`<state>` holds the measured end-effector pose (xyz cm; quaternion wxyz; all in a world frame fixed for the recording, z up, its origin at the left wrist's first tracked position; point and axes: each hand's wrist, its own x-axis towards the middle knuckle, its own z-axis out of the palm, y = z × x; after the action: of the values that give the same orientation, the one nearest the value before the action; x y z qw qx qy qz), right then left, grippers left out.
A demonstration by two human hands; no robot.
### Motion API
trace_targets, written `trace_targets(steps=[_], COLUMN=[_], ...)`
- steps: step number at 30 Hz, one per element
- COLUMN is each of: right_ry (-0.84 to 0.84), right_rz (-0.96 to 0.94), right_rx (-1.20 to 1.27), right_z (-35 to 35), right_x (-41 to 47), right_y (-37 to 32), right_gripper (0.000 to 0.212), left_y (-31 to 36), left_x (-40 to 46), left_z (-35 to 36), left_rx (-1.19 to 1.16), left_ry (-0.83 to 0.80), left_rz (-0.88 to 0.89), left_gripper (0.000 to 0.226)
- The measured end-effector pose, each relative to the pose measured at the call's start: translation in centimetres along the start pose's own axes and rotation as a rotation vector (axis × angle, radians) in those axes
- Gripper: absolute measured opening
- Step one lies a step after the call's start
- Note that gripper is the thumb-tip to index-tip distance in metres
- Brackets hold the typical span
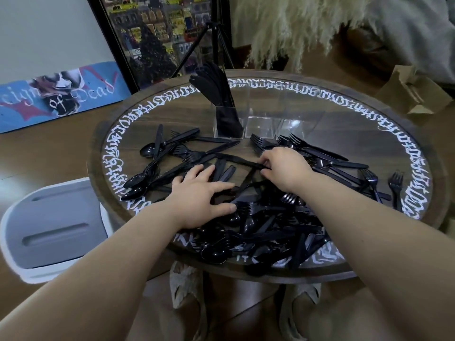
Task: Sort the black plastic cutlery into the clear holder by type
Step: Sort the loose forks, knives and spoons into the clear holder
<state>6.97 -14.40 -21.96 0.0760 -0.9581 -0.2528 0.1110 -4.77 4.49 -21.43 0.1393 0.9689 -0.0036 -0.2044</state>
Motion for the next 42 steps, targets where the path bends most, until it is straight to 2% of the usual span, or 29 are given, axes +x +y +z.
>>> trace_targets(steps=[2,5,7,14,17,23,27,31,34,38,42], right_ry=[0.012,0.076,0.105,0.166,0.153,0.069,0.010,-0.013,0.016,0.042,0.007], right_rz=[0.014,-0.002,-0.012,-0.026,0.003,0.122,0.115,0.118,0.093,0.037,0.010], right_rx=[0.015,0.010,0.014,0.118,0.151,0.173,0.101,0.147,0.176,0.197,0.212], right_z=[-0.1,-0.1,-0.2,-0.9,-1.0,-1.0,-0.3,-0.5,-1.0,-1.6,-2.0], right_x=[0.1,0.3,0.3,-0.3,-0.5,-0.4,0.0,0.3,-0.2,-1.4,-2.5], right_y=[0.1,0.1,0.1,-0.9,-0.8,-0.1,-0.3,-0.2,0.1,0.3,0.7], right_gripper=[0.025,0.026,0.026,0.025,0.024,0.028,0.019,0.016,0.012,0.028,0.001], left_y=[-0.7,-2.5,-3.8,-4.6,-4.1,-3.3,-2.5,-1.7,-1.7,-1.8,-1.5], left_x=[0.1,0.0,-0.3,-1.6,-1.4,-0.6,-0.2,0.2,0.5,1.0,1.8], left_z=[-0.4,-1.1,-1.4,-1.1,-0.9,-0.9,-0.9,-0.7,-0.4,-0.5,-0.1], left_rx=[-0.101,-0.190,-0.204,-0.088,-0.039,-0.048,-0.097,-0.032,0.031,0.059,-0.093], left_ry=[0.117,0.379,0.451,0.218,0.203,0.241,0.301,0.190,0.120,0.220,0.359], left_rz=[0.019,-0.027,-0.085,-0.214,-0.220,-0.220,-0.158,-0.051,-0.075,-0.119,-0.098], left_gripper=[0.049,0.035,0.030,0.059,0.065,0.064,0.056,0.054,0.055,0.053,0.045])
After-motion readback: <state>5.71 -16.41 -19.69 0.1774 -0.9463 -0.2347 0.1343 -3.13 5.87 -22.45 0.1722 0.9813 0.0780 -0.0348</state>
